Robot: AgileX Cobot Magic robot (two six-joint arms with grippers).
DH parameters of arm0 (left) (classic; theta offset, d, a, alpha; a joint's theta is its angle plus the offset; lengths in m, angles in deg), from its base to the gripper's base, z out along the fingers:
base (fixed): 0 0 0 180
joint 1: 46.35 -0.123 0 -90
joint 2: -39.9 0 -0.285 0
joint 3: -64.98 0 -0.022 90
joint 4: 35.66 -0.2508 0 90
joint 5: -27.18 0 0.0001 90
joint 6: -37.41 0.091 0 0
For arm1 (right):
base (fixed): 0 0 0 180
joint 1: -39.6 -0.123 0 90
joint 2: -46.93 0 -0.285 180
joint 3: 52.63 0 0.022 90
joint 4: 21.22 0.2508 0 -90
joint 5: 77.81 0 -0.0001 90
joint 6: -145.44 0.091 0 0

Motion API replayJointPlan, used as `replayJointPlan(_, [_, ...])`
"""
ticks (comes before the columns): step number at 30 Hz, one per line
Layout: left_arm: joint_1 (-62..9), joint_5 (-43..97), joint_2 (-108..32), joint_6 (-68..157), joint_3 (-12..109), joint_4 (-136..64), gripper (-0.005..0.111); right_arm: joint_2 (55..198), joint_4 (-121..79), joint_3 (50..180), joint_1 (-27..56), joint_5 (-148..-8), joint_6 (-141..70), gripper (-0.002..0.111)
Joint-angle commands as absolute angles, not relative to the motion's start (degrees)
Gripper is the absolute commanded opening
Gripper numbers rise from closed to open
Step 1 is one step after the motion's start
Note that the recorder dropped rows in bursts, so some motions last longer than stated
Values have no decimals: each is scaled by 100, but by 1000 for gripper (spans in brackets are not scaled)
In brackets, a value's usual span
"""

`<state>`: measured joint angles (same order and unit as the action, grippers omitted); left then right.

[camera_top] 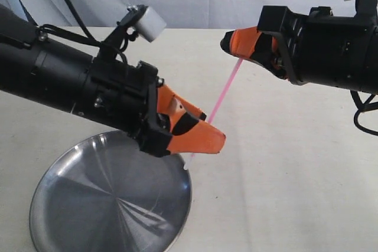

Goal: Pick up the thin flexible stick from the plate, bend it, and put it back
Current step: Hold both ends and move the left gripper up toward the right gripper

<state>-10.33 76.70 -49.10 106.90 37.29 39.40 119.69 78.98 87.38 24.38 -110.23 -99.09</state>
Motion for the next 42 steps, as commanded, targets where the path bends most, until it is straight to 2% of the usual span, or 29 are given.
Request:
replayJointPlan(1, [-744,7396,-5075,10687,3757,4124,54,11963,7873,8761,2417,-11095,-9899,0])
replayJointPlan(4, [-679,7324,-5102,10687,3757,4111,38,11963,7873,8761,2417,-11165,-9899,0])
replayJointPlan(7, [-679,7324,-5102,10687,3757,4004,12,11963,7873,8761,2417,-11189,-9899,0])
replayJointPlan(8, [-679,7324,-5102,10703,3757,3964,0,11963,7873,8761,2417,-11189,-9899,0])
replayJointPlan(20, [-679,7885,-4884,11801,4057,3974,0,11963,7873,8761,2417,-10968,-9951,0])
replayJointPlan(42, [-679,7685,-4786,13718,4451,4747,0,11963,7873,8761,2417,-10913,-9951,0])
